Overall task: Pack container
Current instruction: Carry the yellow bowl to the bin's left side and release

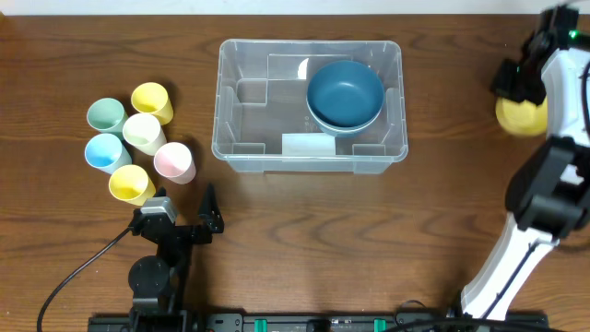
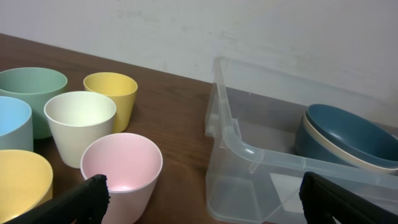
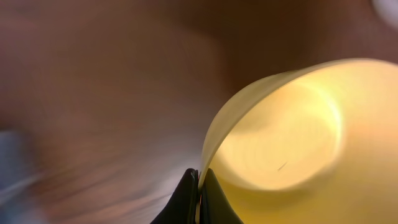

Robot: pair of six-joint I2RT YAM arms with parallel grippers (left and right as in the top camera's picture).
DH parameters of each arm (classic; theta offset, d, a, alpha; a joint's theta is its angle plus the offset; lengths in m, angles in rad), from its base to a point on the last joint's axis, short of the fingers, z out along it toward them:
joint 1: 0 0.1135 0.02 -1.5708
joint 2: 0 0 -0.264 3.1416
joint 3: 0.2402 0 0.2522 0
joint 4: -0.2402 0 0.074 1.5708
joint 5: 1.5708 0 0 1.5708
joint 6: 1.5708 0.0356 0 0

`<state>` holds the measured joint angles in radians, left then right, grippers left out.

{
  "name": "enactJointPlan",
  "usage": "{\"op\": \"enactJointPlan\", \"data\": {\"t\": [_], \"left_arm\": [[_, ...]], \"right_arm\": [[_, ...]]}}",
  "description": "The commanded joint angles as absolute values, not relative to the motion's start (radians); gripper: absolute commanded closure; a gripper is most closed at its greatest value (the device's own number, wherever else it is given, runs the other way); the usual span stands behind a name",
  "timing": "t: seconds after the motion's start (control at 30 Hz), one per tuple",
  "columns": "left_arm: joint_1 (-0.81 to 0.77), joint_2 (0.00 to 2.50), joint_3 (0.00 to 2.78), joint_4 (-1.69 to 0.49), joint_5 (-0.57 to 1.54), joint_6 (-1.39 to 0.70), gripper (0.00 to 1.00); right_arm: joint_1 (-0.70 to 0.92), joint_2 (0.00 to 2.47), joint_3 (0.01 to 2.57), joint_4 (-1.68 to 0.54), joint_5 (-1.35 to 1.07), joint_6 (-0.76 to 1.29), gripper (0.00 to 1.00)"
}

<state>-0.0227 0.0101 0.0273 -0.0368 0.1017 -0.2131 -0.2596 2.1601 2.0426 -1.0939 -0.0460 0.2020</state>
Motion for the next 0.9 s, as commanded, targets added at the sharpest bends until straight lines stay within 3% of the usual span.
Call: {"op": "enactJointPlan", "data": {"t": [0.0, 0.2, 0.47, 0.67, 0.87], "left_arm": [[-0.024, 0.004, 0.004, -0.061, 0.113, -0.212, 0.02], [-0.024, 0.004, 0.004, -0.061, 0.113, -0.212, 0.02], [-0.024, 0.004, 0.004, -0.061, 0.113, -0.212, 0.02], [-0.024, 0.004, 0.004, -0.061, 0.113, -0.212, 0.02], [-0.024, 0.004, 0.004, -0.061, 0.113, -0.212, 0.02]], "right_arm": [[-0.127, 1.885, 2.063, -1.068, -0.176, 0.159, 0.99], [0.241, 1.697, 2.063, -0.970, -0.076, 0.141, 0.99], [0.702, 1.821, 2.062, -0.852, 0.229, 0.112, 0.99], [0.810, 2.011, 2.062, -0.776, 0.268, 0.095, 0.99], [0.812, 2.155, 2.062, -0.669, 0.269, 0.088, 0.99]]}}
